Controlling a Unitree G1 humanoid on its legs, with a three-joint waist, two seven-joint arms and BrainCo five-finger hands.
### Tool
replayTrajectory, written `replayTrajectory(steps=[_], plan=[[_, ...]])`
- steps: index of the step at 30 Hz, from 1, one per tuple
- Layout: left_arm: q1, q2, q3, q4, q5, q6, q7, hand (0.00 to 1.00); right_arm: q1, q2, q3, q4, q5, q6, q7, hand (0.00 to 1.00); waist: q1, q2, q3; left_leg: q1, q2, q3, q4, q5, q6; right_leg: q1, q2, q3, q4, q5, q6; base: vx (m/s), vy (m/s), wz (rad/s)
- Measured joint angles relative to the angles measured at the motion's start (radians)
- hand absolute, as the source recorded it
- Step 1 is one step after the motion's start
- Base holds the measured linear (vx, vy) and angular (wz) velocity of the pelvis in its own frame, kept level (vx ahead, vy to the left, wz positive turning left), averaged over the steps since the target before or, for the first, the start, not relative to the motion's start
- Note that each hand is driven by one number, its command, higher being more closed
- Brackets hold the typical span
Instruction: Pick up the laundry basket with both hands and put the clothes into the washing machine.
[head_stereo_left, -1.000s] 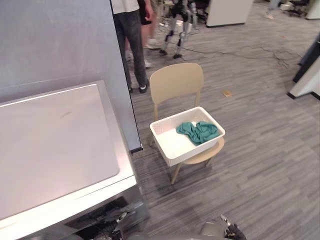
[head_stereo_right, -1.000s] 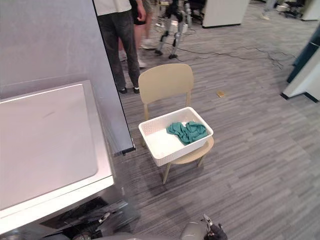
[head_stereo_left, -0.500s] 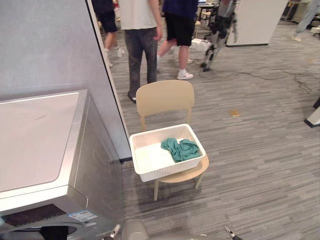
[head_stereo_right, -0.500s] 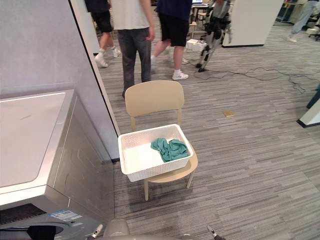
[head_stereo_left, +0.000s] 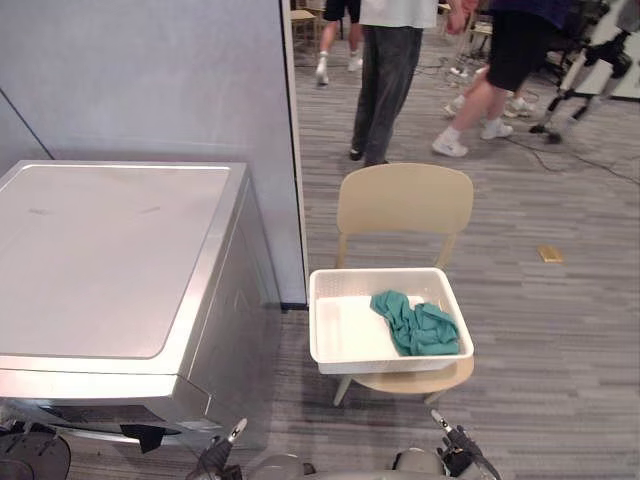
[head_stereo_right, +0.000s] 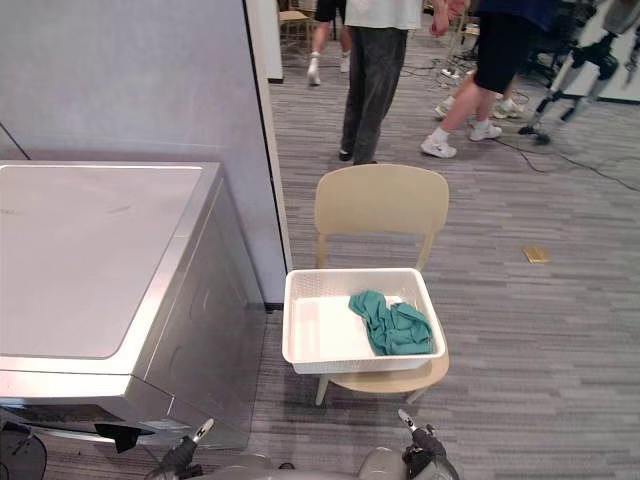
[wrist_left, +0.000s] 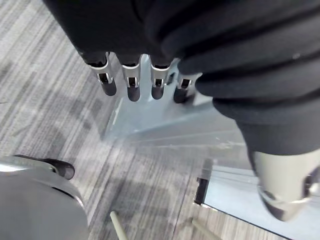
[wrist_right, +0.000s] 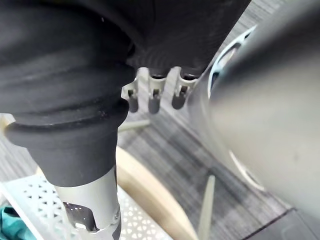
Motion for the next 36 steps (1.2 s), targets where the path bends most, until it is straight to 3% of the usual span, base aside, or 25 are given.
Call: replayTrajectory(steps=[2, 3, 4, 5, 6, 10, 13, 15, 16, 19, 23, 28, 33, 36], plan=[[-0.002, 0.0, -0.003, -0.001, 0.0, -0.001, 0.003, 0.0, 0.024, 0.0, -0.032, -0.002, 0.0, -0.003, 0.0, 0.0, -0.001, -0.002, -0.005, 0.012, 0.01, -0.037, -0.023, 0.01, -0.017, 0.017, -0.019, -0.006, -0.157, -0.004, -0.016, 0.16, -0.207, 0.62], [-0.012, 0.003, -0.005, -0.002, 0.002, -0.007, 0.003, 0.0, 0.04, 0.003, -0.074, 0.008, -0.001, 0.001, -0.003, 0.0, -0.002, -0.013, -0.011, 0.003, 0.017, -0.074, -0.036, 0.019, -0.036, 0.035, -0.017, 0.044, -0.334, 0.009, -0.014, 0.1, -0.242, 0.68], [-0.013, 0.009, -0.014, -0.002, 0.003, -0.013, 0.002, 0.0, 0.044, 0.006, -0.099, 0.018, -0.001, 0.004, -0.004, 0.0, -0.003, -0.024, -0.018, 0.001, 0.018, -0.085, -0.042, 0.023, -0.048, 0.053, -0.006, 0.073, -0.411, 0.038, -0.009, 0.09, -0.302, 0.82], [-0.012, 0.022, -0.036, -0.002, 0.01, -0.023, 0.0, 0.0, 0.05, 0.015, -0.144, 0.043, -0.001, 0.005, -0.006, 0.0, -0.01, -0.053, -0.028, 0.0, 0.013, -0.111, -0.05, 0.023, -0.078, 0.085, -0.006, 0.105, -0.55, 0.173, 0.035, 0.08, -0.386, 0.58], [-0.013, 0.03, -0.043, 0.001, 0.017, -0.025, -0.001, 0.0, 0.054, 0.018, -0.182, 0.064, 0.0, 0.009, -0.013, 0.0, -0.018, -0.059, -0.033, 0.008, 0.027, -0.129, -0.066, 0.028, -0.102, 0.126, 0.008, 0.086, -0.616, 0.134, 0.077, 0.08, -0.415, 0.4], [-0.014, -0.036, -0.04, 0.024, 0.029, -0.029, -0.004, 0.0, 0.072, -0.002, -0.254, 0.075, 0.001, 0.021, -0.016, 0.0, -0.029, 0.01, -0.057, 0.01, 0.131, -0.147, -0.128, 0.057, -0.158, 0.21, 0.133, 0.02, -0.807, 0.171, 0.024, 0.03, -0.321, 0.03], [-0.007, -0.035, 0.003, 0.023, 0.029, -0.032, -0.019, 0.0, 0.084, 0.002, -0.244, 0.064, 0.0, 0.024, -0.022, 0.0, -0.025, 0.006, -0.065, 0.004, 0.201, -0.151, -0.131, 0.058, -0.195, 0.226, 0.206, 0.009, -0.866, 0.19, -0.007, -0.02, -0.213, -0.02], [-0.003, -0.032, 0.038, 0.024, 0.03, -0.031, -0.022, 0.0, 0.094, 0.011, -0.199, -0.054, -0.001, 0.027, -0.035, 0.0, -0.028, 0.003, -0.071, -0.008, 0.221, -0.146, -0.151, 0.07, -0.213, 0.223, 0.229, 0.013, -0.889, 0.201, -0.02, -0.04, -0.126, -0.14], [-0.002, -0.032, 0.056, 0.023, 0.03, -0.03, -0.022, 0.0, 0.127, 0.028, -0.145, -0.224, -0.015, 0.026, -0.054, 0.0, -0.03, -0.002, -0.07, -0.014, 0.227, -0.145, -0.161, 0.077, -0.224, 0.218, 0.237, 0.013, -0.902, 0.209, -0.022, -0.02, -0.065, -0.05], [0.018, -0.041, 0.072, 0.009, 0.029, -0.03, -0.02, 0.0, 0.197, 0.039, -0.023, -0.695, -0.129, 0.005, -0.112, 0.0, -0.049, -0.004, -0.083, -0.027, 0.228, -0.135, -0.162, 0.081, -0.226, 0.22, 0.239, 0.012, -0.932, 0.229, -0.027, -0.01, -0.016, -0.01], [0.031, -0.044, 0.025, -0.004, 0.043, -0.032, -0.015, 0.0, 0.177, 0.052, 0.033, -1.042, -0.338, -0.042, -0.163, 0.0, -0.048, 0.0, -0.112, -0.039, 0.216, -0.125, -0.18, 0.089, -0.223, 0.224, 0.24, 0.014, -0.99, 0.262, -0.022, 0.0, -0.002, -0.01], [0.022, -0.013, -0.085, -0.008, 0.113, -0.033, -0.014, 0.0, 0.077, -0.006, 0.169, -1.094, -0.513, -0.045, -0.163, 0.0, -0.045, 0.005, -0.114, -0.038, 0.212, -0.117, -0.198, 0.095, -0.223, 0.216, 0.237, 0.02, -0.997, 0.271, -0.022, 0.0, 0.012, -0.04], [0.011, -0.008, -0.174, -0.058, 0.148, -0.046, -0.022, 0.0, -0.077, -0.18, 0.374, -1.095, -0.592, -0.051, -0.064, 0.0, -0.013, 0.006, -0.113, -0.072, 0.207, -0.137, -0.196, 0.098, -0.224, 0.194, 0.234, 0.007, -0.997, 0.273, -0.021, -0.01, 0.003, 0.11], [0.007, -0.008, -0.19, -0.073, 0.148, -0.054, -0.023, 0.0, -0.226, -0.248, 0.456, -0.965, -0.597, -0.065, -0.007, 0.0, -0.004, 0.012, -0.086, -0.094, 0.198, -0.18, -0.195, 0.112, -0.226, 0.194, 0.225, -0.039, -0.997, 0.273, -0.021, -0.01, 0.0, 0.41]])
